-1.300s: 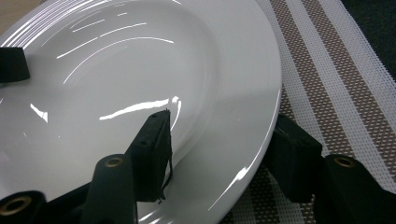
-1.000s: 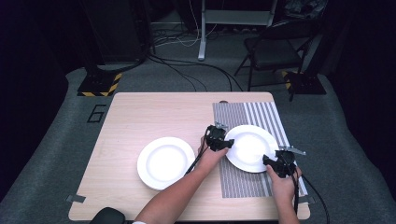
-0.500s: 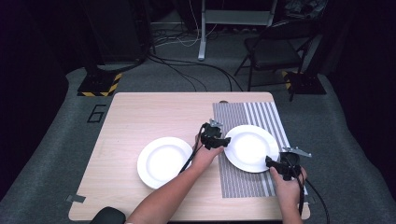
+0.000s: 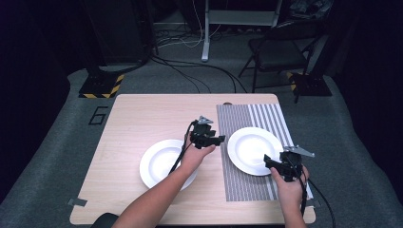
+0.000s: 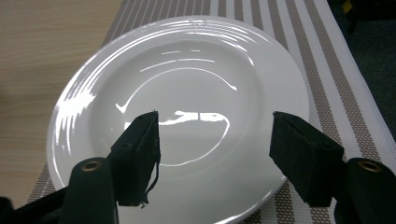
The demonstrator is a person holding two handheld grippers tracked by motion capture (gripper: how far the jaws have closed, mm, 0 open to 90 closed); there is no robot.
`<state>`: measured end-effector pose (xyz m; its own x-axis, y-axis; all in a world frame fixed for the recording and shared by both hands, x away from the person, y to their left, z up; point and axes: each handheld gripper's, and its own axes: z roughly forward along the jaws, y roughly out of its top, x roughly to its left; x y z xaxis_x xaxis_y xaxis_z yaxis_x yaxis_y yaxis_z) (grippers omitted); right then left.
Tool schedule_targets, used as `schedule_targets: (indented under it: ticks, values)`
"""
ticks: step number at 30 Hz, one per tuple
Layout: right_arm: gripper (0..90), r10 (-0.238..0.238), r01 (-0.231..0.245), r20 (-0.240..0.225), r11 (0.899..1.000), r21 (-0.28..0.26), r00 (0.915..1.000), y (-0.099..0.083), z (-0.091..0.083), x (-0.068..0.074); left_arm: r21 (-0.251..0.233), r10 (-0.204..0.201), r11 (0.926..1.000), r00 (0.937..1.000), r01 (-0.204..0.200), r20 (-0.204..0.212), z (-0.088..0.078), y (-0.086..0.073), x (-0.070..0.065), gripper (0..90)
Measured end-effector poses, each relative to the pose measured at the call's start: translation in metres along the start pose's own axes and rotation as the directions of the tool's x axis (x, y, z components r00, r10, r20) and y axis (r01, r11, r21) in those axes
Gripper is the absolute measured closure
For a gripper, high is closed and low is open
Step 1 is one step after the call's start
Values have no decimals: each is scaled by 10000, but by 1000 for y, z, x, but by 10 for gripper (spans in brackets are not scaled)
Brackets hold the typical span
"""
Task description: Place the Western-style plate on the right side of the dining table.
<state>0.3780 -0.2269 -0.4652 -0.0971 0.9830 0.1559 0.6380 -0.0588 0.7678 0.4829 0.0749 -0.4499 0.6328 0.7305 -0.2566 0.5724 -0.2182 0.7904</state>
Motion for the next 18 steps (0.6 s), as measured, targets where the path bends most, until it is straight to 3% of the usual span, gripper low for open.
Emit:
schedule_targets:
  ticks: [8,18]
  values:
    - [329,-382,362,-756,9990,-279,9964,12,-4,22,6,13,10000,9996,-13,-274,-28,-3,15,473]
    - [329,-664,645,-1431,9978,-177,9875,20,-3,42,-63,75,9999,9970,-81,-767,-67,-15,34,466]
